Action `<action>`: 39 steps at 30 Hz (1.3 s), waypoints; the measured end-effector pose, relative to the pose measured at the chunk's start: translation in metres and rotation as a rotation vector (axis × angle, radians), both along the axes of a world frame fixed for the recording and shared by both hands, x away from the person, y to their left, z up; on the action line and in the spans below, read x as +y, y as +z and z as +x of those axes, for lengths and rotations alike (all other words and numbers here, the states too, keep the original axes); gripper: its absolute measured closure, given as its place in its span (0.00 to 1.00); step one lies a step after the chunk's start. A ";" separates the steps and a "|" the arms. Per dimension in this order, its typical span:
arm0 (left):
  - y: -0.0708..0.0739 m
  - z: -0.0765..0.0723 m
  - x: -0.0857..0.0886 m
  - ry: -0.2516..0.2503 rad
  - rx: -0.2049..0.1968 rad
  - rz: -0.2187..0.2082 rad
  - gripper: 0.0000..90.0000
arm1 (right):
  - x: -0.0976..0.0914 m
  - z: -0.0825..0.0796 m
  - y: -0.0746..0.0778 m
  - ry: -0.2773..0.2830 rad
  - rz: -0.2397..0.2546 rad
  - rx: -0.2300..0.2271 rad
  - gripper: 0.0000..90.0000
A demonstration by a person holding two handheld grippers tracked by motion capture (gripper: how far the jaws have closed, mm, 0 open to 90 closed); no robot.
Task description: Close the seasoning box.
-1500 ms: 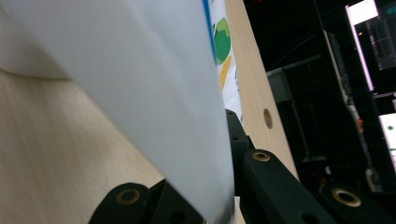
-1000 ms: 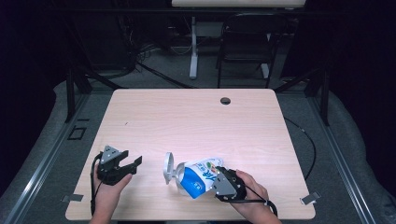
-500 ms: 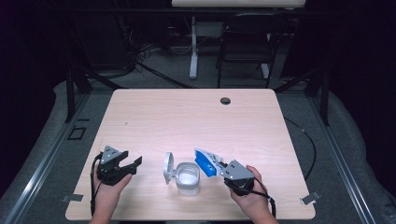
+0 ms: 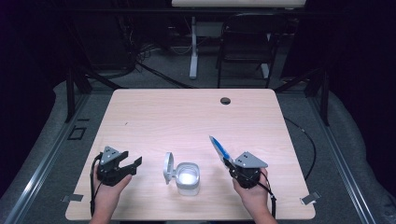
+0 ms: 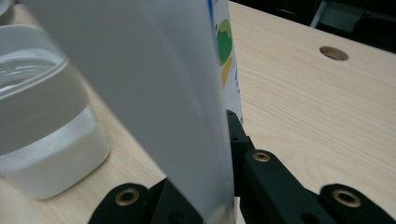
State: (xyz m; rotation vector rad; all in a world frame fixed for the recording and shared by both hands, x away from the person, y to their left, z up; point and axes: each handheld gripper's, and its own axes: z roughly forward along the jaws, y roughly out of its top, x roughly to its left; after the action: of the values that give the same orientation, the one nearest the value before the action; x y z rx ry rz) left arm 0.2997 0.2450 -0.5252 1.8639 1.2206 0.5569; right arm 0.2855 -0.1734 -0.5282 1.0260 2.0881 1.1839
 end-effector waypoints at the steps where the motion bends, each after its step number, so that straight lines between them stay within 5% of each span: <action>1: 0.000 0.000 0.000 0.001 -0.001 -0.001 0.42 | -0.002 0.003 -0.002 -0.014 0.019 0.014 1.00; 7: 0.000 0.000 -0.001 -0.003 0.001 0.004 0.42 | -0.008 0.012 -0.011 -0.059 0.063 0.044 1.00; 39: 0.000 -0.003 0.003 0.004 0.000 0.004 0.43 | -0.011 0.036 -0.019 -0.098 0.084 0.093 1.00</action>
State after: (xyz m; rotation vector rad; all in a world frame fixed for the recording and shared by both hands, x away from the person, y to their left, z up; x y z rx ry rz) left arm 0.2970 0.2479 -0.5253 1.8650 1.2243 0.5623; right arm 0.3216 -0.1842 -0.5469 1.2302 2.0472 1.2044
